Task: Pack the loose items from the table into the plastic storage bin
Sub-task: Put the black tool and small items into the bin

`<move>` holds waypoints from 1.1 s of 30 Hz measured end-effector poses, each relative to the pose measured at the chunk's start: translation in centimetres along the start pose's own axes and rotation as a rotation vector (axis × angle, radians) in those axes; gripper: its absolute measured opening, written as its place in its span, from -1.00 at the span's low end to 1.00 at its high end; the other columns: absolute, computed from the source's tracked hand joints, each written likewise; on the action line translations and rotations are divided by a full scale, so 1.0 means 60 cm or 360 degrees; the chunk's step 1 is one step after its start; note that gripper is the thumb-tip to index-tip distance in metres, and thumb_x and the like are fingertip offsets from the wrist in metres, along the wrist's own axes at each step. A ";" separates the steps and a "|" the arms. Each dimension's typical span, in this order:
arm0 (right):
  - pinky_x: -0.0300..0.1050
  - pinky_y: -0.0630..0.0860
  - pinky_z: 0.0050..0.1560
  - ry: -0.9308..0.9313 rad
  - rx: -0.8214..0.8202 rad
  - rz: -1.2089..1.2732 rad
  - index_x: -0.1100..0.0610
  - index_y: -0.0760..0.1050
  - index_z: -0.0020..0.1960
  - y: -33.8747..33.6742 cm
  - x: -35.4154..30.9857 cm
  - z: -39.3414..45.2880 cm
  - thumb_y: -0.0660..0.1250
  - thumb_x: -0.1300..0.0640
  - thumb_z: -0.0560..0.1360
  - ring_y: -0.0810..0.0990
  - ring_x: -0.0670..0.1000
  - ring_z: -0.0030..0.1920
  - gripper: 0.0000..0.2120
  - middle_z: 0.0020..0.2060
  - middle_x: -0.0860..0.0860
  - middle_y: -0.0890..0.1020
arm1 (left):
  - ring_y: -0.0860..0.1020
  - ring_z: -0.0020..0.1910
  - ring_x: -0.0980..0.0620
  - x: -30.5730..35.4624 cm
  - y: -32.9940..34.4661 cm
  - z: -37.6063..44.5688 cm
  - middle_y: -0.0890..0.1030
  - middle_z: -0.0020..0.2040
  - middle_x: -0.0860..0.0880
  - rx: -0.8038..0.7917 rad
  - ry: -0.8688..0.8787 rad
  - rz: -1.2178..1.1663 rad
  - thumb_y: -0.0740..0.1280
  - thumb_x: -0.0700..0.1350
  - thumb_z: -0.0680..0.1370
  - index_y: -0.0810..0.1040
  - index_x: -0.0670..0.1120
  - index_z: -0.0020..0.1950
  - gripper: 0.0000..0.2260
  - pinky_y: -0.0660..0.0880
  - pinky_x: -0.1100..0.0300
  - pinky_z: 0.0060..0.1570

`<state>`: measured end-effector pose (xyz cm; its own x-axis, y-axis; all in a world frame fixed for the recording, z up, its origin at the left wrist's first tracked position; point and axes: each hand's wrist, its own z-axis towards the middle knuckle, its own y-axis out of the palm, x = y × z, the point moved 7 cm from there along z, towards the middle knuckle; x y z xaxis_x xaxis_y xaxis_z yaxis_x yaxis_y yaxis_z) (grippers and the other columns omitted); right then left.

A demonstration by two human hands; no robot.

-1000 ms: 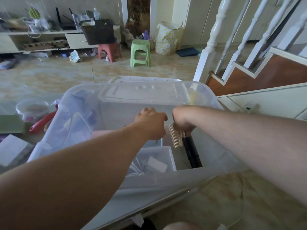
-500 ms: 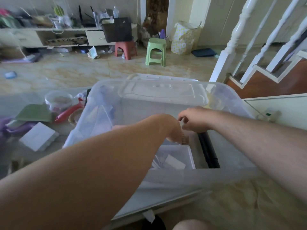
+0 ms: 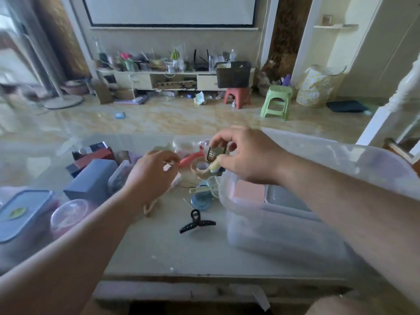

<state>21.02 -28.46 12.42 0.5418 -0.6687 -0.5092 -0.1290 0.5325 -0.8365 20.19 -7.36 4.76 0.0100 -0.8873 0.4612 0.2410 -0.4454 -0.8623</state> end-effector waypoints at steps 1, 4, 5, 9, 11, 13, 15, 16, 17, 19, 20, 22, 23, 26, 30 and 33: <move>-0.29 0.41 -0.11 -0.0056 -0.0029 0.0006 -0.03 0.64 0.20 0.035 -0.028 0.011 0.40 0.12 0.54 0.53 -0.15 -0.05 -0.76 0.06 -0.05 0.58 | 0.54 0.06 0.07 -0.057 0.012 -0.019 0.61 0.16 0.07 -0.0016 -0.0133 0.0010 0.37 -0.01 0.59 0.66 0.18 0.18 -0.80 0.44 0.32 -0.11; -0.12 0.48 0.10 -0.0144 -0.0180 -0.0126 -0.02 0.61 0.28 0.162 -0.073 0.045 0.36 0.07 0.55 0.55 0.03 0.08 -0.69 0.14 0.04 0.56 | 0.60 0.14 -0.12 -0.199 0.087 -0.061 0.62 0.18 -0.04 -0.0252 -0.0365 0.0059 0.23 0.24 0.44 0.55 0.35 0.10 -0.75 0.57 0.06 0.17; -0.02 0.51 0.19 -0.0122 -0.0272 -0.0215 -0.03 0.58 0.30 0.211 -0.071 0.056 0.33 0.06 0.54 0.55 0.11 0.17 -0.66 0.20 0.07 0.54 | 0.61 0.12 -0.18 -0.231 0.110 -0.070 0.59 0.18 -0.06 -0.0358 -0.0444 0.0075 0.19 0.29 0.43 0.51 0.35 0.17 -0.66 0.58 0.02 0.17; 0.18 0.50 0.28 0.0284 -0.0753 -0.0644 -0.01 0.44 0.38 0.373 0.005 0.054 0.28 0.11 0.53 0.41 0.23 0.37 -0.58 0.32 0.10 0.38 | 0.44 0.32 -0.27 -0.253 0.146 -0.095 0.37 0.39 -0.10 -0.0658 -0.0529 0.0041 0.29 0.06 0.45 0.20 0.38 0.52 -0.34 0.45 -0.02 0.37; 0.25 0.48 0.29 0.0444 -0.0955 -0.0779 -0.08 0.40 0.41 0.416 0.051 0.033 0.28 0.15 0.52 0.31 0.27 0.40 -0.53 0.37 0.09 0.28 | 0.34 0.40 -0.26 -0.259 0.160 -0.089 0.29 0.46 -0.10 -0.0712 -0.0515 0.0054 0.30 0.03 0.46 0.12 0.38 0.56 -0.28 0.39 -0.05 0.42; 0.22 0.49 0.26 0.0481 -0.0993 -0.0873 -0.13 0.42 0.38 0.433 0.083 0.021 0.28 0.22 0.51 0.28 0.25 0.36 -0.51 0.35 0.07 0.26 | 0.28 0.43 -0.26 -0.258 0.176 -0.076 0.24 0.49 -0.11 -0.0727 -0.0474 0.0118 0.30 0.01 0.51 0.09 0.33 0.60 -0.28 0.36 -0.07 0.42; 0.12 0.51 0.18 0.0526 -0.0861 -0.0820 -0.11 0.45 0.29 0.440 0.111 0.017 0.26 0.25 0.49 0.37 0.22 0.27 -0.56 0.29 0.04 0.32 | 0.30 0.40 -0.26 -0.250 0.185 -0.061 0.26 0.47 -0.10 -0.0667 -0.0471 0.0115 0.28 0.01 0.54 0.18 0.33 0.57 -0.37 0.38 -0.07 0.37; 0.08 0.51 0.14 0.0553 -0.0795 -0.0761 -0.09 0.46 0.24 0.442 0.121 0.016 0.26 0.25 0.48 0.43 0.22 0.22 -0.61 0.27 0.04 0.37 | 0.33 0.37 -0.25 -0.248 0.187 -0.053 0.30 0.43 -0.10 -0.0622 -0.0486 0.0106 0.26 0.00 0.55 0.26 0.33 0.51 -0.45 0.41 -0.07 0.34; 0.06 0.52 0.11 0.0559 -0.0753 -0.0710 -0.05 0.47 0.19 0.444 0.127 0.015 0.25 0.22 0.49 0.49 0.22 0.17 -0.68 0.23 0.04 0.41 | 0.37 0.30 -0.25 -0.248 0.188 -0.047 0.34 0.38 -0.11 -0.0595 -0.0511 0.0111 0.24 -0.01 0.55 0.35 0.31 0.43 -0.54 0.45 -0.07 0.28; 0.01 0.51 -0.02 0.0504 -0.0721 -0.0686 0.01 0.46 0.09 0.449 0.126 0.011 0.22 0.16 0.51 0.55 0.22 0.07 -0.82 0.10 0.04 0.46 | 0.42 0.08 -0.23 -0.250 0.186 -0.043 0.43 0.22 -0.13 -0.0559 -0.0547 0.0123 0.20 -0.03 0.58 0.43 0.21 0.19 -0.78 0.53 -0.08 0.16; -0.01 0.47 -0.09 0.0465 -0.0688 -0.0684 0.02 0.46 0.07 0.449 0.121 0.012 0.23 0.15 0.53 0.56 0.21 0.01 -0.86 0.05 0.03 0.44 | 0.44 0.01 -0.22 -0.250 0.183 -0.042 0.46 0.14 -0.14 -0.0518 -0.0543 0.0123 0.19 -0.02 0.59 0.41 0.16 0.11 -0.88 0.55 -0.08 0.10; -0.01 0.49 -0.10 0.0319 -0.0604 -0.0666 0.02 0.52 0.07 0.437 0.087 0.020 0.31 0.14 0.57 0.54 0.21 -0.02 -0.90 0.05 0.00 0.36 | 0.51 -0.07 -0.22 -0.242 0.167 -0.041 0.52 0.02 -0.13 -0.0418 -0.0508 0.0104 0.18 0.01 0.62 0.33 0.11 0.02 -0.97 0.56 -0.05 -0.02; 0.03 0.54 -0.06 0.0262 -0.0546 -0.0595 0.02 0.55 0.07 0.423 0.064 0.025 0.33 0.12 0.57 0.54 0.20 -0.01 -0.91 0.06 -0.01 0.34 | 0.53 -0.09 -0.22 -0.236 0.156 -0.042 0.53 -0.01 -0.12 -0.0386 -0.0500 0.0097 0.19 -0.01 0.62 0.32 0.12 0.02 -0.95 0.54 -0.03 -0.08; 0.09 0.58 0.02 -0.0029 -0.0345 -0.0343 0.03 0.63 0.07 0.343 -0.019 0.029 0.39 0.07 0.56 0.56 0.18 0.00 -0.89 0.04 0.02 0.39 | 0.57 -0.06 -0.22 -0.216 0.127 -0.033 0.62 0.06 -0.13 -0.0258 -0.0415 -0.0084 0.21 -0.15 0.59 0.35 0.19 0.20 -0.72 0.54 -0.05 -0.04; -0.10 0.47 0.02 -0.0370 0.0055 -0.0113 0.06 0.69 0.13 0.151 -0.076 -0.005 0.50 0.11 0.53 0.53 0.03 -0.04 -0.83 0.02 0.03 0.50 | 0.66 -0.09 -0.15 -0.147 0.089 -0.031 0.66 0.02 -0.05 -0.0170 -0.0247 -0.0579 0.32 -0.10 0.53 0.34 0.34 0.44 -0.46 0.63 -0.20 0.00; -0.12 0.48 -0.05 -0.0258 0.0304 -0.0212 0.08 0.70 0.12 0.000 -0.019 -0.041 0.55 0.13 0.50 0.54 0.01 -0.09 -0.80 0.00 0.03 0.55 | 0.68 -0.15 0.13 -0.047 0.050 -0.029 0.67 0.03 0.14 -0.0013 -0.0142 -0.0768 0.36 -0.05 0.64 0.43 0.33 0.40 -0.60 0.66 0.02 -0.14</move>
<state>18.36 -28.98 12.49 0.6712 -0.6557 -0.3457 0.1029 0.5443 -0.8326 19.20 -6.42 0.49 -0.0178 -0.5657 0.8244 0.2309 -0.8046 -0.5471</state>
